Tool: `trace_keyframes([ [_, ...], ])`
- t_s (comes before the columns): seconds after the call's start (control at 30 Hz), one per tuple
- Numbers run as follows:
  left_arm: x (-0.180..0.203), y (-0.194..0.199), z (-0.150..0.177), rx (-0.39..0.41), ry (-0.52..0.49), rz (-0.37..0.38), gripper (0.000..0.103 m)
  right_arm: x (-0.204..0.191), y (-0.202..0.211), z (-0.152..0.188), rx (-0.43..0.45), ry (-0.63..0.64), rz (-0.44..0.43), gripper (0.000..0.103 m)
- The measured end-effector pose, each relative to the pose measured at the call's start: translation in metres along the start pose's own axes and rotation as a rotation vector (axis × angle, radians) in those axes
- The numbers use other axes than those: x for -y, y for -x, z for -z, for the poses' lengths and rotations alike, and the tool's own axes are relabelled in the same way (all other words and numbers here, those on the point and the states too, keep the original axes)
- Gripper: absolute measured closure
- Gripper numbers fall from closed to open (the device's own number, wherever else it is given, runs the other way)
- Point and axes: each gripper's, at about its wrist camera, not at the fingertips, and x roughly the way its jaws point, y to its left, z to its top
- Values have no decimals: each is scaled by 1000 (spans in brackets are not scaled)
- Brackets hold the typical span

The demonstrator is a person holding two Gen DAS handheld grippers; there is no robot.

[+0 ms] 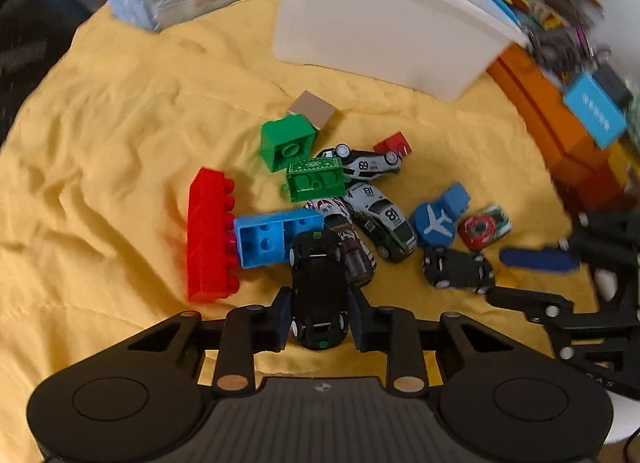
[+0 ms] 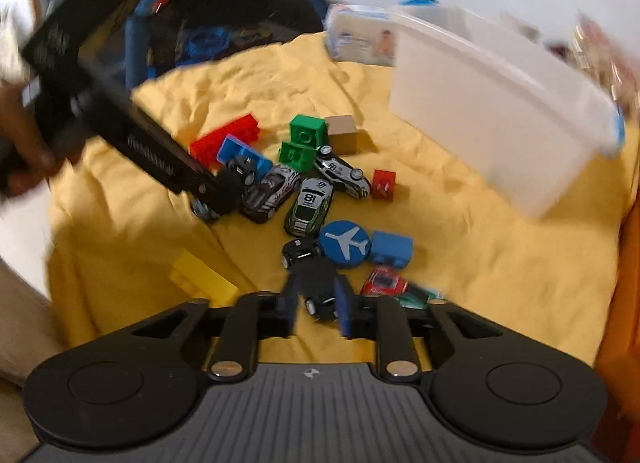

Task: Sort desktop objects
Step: 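Grasp the green toy car with the left gripper while the right holds the black car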

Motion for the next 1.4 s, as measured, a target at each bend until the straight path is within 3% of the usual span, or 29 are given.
trace_keyframes([
  [0.17,16,22,1,29,-250,-148,70,-10,-26,-7,-63,70,17,71],
  [0.27,18,25,5,30,-345,-217,70,-8,-30,-7,-57,57,43,74],
  [0.33,18,20,9,10,-366,-212,70,-3,-26,-8,-43,0,36,82],
  [0.4,20,13,15,-10,-380,-196,70,2,-19,-9,-41,-65,-5,82],
  [0.5,28,9,24,0,-425,-176,70,16,-8,-5,-32,-239,-135,82],
  [0.63,34,20,25,30,-411,-92,67,41,-13,8,-34,-526,-285,82],
  [0.7,40,23,27,29,-421,-64,66,49,-21,15,-56,-588,-287,82],
  [0.83,55,26,30,33,-461,-20,66,56,-19,18,-42,-614,-236,78],
  [0.9,59,26,31,41,-465,3,65,55,-16,17,-48,-582,-162,76],
  [1.07,56,20,28,64,-378,51,61,54,-13,16,-40,-514,-122,73],
  [1.2,50,8,23,86,-327,-7,45,42,-14,15,-40,-471,-112,71],
  [1.3,42,-13,21,27,-261,-7,44,39,-16,16,-37,-482,-102,68],
  [1.4,46,-13,24,46,-292,-20,48,40,-17,17,-41,-499,-99,68],
])
